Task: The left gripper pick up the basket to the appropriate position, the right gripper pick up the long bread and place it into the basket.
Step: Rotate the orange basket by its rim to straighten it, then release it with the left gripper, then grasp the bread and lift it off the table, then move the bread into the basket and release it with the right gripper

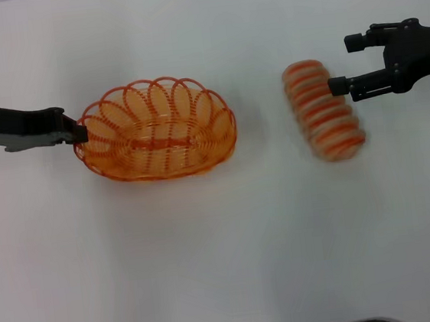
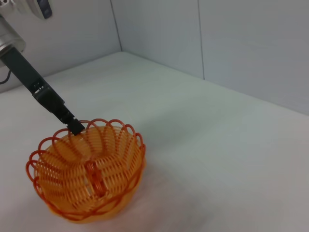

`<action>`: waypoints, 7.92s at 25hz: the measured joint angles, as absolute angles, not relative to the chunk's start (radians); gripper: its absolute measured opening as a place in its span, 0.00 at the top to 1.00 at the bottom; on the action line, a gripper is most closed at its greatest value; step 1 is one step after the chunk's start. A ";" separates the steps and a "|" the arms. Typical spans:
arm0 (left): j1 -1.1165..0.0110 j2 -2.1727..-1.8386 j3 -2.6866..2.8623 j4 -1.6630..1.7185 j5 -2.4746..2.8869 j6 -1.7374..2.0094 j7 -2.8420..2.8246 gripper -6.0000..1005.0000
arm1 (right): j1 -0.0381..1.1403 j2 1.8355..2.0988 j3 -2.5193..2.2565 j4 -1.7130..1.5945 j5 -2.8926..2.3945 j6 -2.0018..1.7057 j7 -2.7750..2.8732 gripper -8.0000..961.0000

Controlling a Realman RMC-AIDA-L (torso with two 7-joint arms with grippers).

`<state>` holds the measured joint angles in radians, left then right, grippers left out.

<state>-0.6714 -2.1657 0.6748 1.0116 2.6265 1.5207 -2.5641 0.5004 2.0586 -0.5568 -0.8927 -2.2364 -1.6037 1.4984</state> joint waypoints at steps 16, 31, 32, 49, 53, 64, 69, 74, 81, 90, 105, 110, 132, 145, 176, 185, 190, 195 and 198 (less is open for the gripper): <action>-0.655 -2.171 0.724 0.953 2.594 1.430 -2.573 0.94 | 0.502 2.060 -0.561 -0.891 -2.235 -1.592 1.496 0.02; -0.649 -2.171 0.739 0.943 2.591 1.393 -2.589 0.94 | 0.502 2.062 -0.569 -0.891 -2.236 -1.577 1.495 0.02; -0.649 -2.171 0.739 0.943 2.591 1.393 -2.589 0.95 | 0.502 2.062 -0.569 -0.891 -2.236 -1.577 1.495 0.02; -0.621 -2.166 0.785 0.956 2.538 1.366 -2.609 0.75 | 0.505 2.062 -0.567 -0.893 -2.235 -1.577 1.500 0.02; -0.615 -2.166 0.787 0.979 2.538 1.373 -2.614 0.66 | 0.505 2.062 -0.562 -0.893 -2.235 -1.577 1.500 0.02; -0.590 -2.155 0.774 1.051 2.501 1.428 -2.503 0.32 | 0.511 2.061 -0.543 -0.893 -2.201 -1.577 1.546 0.02; -0.559 -2.153 0.738 1.057 2.432 1.484 -2.309 0.15 | 0.531 2.050 -0.543 -0.893 -2.161 -1.576 1.683 0.02; -0.498 -2.138 0.700 1.036 2.309 1.569 -2.040 0.12 | 0.569 2.014 -0.568 -0.893 -2.166 -1.556 1.898 0.02; -0.421 -2.138 0.604 0.993 2.216 1.728 -1.687 0.12 | 0.637 1.938 -0.682 -0.892 -2.201 -1.562 2.282 0.02; -0.348 -2.151 0.553 0.981 2.196 1.779 -1.513 0.12 | 0.798 1.945 -0.711 -0.883 -2.570 -1.614 2.633 0.02; -0.304 -2.155 0.527 0.981 2.202 1.837 -1.362 0.12 | 0.951 1.967 -0.877 -0.740 -2.744 -1.608 2.828 0.02; -0.298 -2.156 0.524 0.972 2.204 1.869 -1.309 0.12 | 0.988 1.973 -0.890 -0.681 -2.791 -1.582 2.848 0.02; -0.295 -2.158 0.519 0.930 2.196 1.872 -1.267 0.12 | 1.048 2.018 -1.013 -0.553 -2.841 -1.424 2.908 0.02; -0.303 -2.158 0.518 0.929 2.197 1.865 -1.265 0.13 | 1.053 2.032 -1.020 -0.516 -2.841 -1.371 2.907 0.02; -0.316 -2.157 0.539 0.762 2.237 1.656 -1.226 0.13 | 1.142 2.070 -1.017 -0.934 -2.709 -1.542 2.288 0.42; -0.331 -2.156 0.536 0.771 2.232 1.640 -1.205 0.13 | 1.158 2.085 -1.122 -0.930 -2.632 -1.619 2.176 0.50; -0.338 -2.153 0.533 0.773 2.232 1.627 -1.202 0.13 | 1.162 2.096 -1.216 -0.925 -2.600 -1.614 2.179 0.55; -0.349 -2.151 0.531 0.773 2.232 1.625 -1.201 0.13 | 1.165 2.097 -1.303 -0.922 -2.547 -1.558 2.180 0.62; -0.351 -2.151 0.531 0.776 2.232 1.625 -1.201 0.13 | 1.177 2.098 -1.337 -0.900 -2.531 -1.526 2.182 0.63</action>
